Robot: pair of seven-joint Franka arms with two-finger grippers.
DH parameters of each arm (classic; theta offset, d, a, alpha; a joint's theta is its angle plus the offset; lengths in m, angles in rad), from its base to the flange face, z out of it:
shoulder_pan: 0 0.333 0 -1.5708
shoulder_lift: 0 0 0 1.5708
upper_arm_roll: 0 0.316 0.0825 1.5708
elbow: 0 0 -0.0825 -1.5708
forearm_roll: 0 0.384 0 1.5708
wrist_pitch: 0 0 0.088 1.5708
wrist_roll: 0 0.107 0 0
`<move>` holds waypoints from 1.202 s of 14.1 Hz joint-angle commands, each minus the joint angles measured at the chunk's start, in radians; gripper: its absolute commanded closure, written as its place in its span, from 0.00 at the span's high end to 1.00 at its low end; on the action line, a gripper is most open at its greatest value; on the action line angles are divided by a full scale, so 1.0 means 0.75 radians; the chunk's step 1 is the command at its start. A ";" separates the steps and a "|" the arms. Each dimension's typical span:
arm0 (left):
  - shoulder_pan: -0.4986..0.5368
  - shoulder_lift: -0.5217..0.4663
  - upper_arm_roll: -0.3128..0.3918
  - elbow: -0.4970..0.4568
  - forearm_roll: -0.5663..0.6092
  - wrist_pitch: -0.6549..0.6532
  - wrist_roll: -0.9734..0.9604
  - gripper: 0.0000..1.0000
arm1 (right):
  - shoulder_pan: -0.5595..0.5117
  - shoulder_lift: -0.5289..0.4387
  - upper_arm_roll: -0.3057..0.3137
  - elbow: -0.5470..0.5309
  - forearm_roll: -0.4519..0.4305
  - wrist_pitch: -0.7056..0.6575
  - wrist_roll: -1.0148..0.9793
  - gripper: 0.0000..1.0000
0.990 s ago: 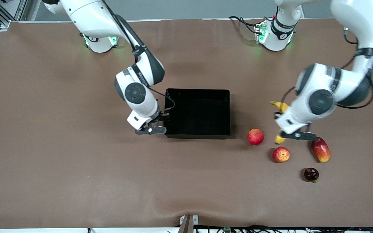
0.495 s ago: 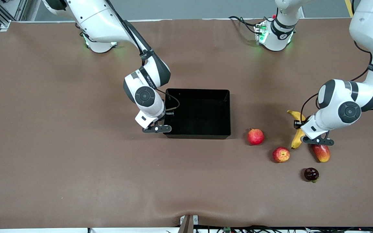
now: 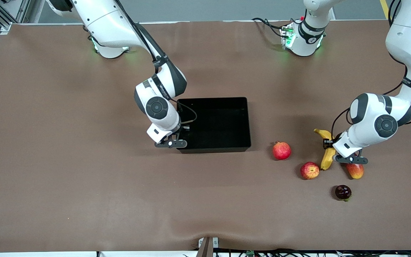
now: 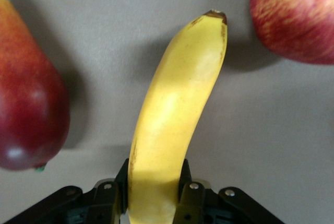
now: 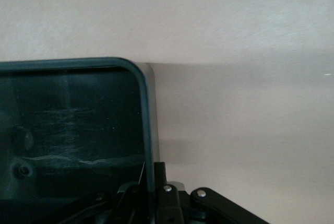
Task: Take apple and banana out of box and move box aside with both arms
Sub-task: 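Set the banana beside the apples while the right gripper grips the box rim, then drag the box toward the right arm while the left gripper withdraws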
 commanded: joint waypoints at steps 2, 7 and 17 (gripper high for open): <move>0.002 0.092 -0.009 0.083 0.051 0.034 -0.023 0.22 | -0.220 -0.115 0.005 -0.003 0.007 -0.130 -0.229 0.00; 0.007 -0.016 -0.019 0.093 0.061 0.006 -0.016 1.00 | -0.527 -0.156 0.005 0.003 0.007 -0.211 -0.659 0.00; 0.002 -0.353 -0.122 0.520 -0.182 -0.793 -0.070 1.00 | -0.991 -0.142 0.001 -0.007 -0.062 -0.241 -1.001 0.00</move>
